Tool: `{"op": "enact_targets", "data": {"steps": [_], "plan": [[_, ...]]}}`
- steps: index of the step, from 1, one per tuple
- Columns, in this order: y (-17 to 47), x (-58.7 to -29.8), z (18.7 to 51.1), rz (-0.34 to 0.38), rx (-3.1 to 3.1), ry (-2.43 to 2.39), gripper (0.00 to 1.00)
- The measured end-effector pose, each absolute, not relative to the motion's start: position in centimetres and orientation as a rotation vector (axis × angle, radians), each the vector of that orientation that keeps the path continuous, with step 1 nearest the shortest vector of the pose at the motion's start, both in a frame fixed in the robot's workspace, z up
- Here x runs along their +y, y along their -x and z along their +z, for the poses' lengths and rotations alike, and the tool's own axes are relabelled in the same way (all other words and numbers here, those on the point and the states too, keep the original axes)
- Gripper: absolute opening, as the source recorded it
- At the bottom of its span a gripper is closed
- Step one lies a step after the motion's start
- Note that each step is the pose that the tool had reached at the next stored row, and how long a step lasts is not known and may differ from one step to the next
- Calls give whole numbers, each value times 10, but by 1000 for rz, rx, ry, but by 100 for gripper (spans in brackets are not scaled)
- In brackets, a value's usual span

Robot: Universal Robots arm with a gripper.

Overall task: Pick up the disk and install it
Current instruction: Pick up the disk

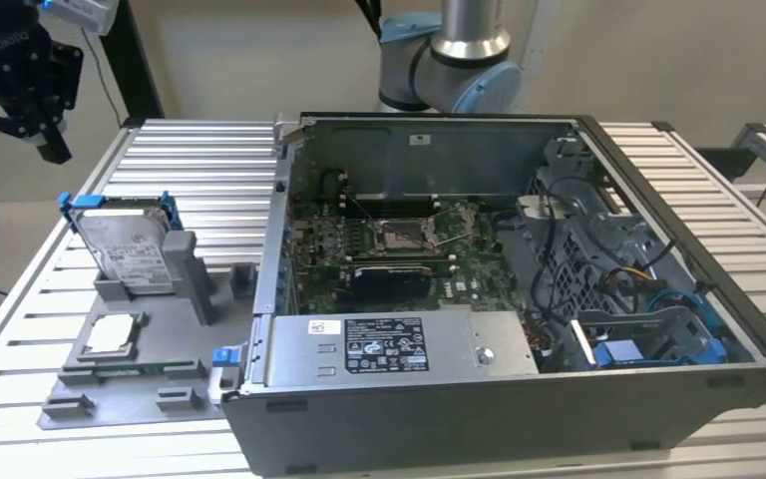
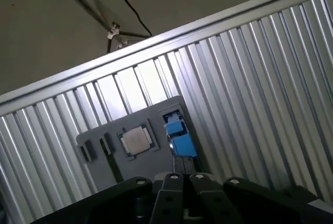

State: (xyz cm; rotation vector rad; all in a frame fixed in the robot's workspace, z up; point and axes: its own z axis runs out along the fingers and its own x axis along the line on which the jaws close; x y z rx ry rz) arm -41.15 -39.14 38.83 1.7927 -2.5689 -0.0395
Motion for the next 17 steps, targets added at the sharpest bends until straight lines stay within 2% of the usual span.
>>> {"op": "enact_targets", "data": {"steps": [17], "plan": [[411, -391, 387, 16, -2272, -2175, 0]]}}
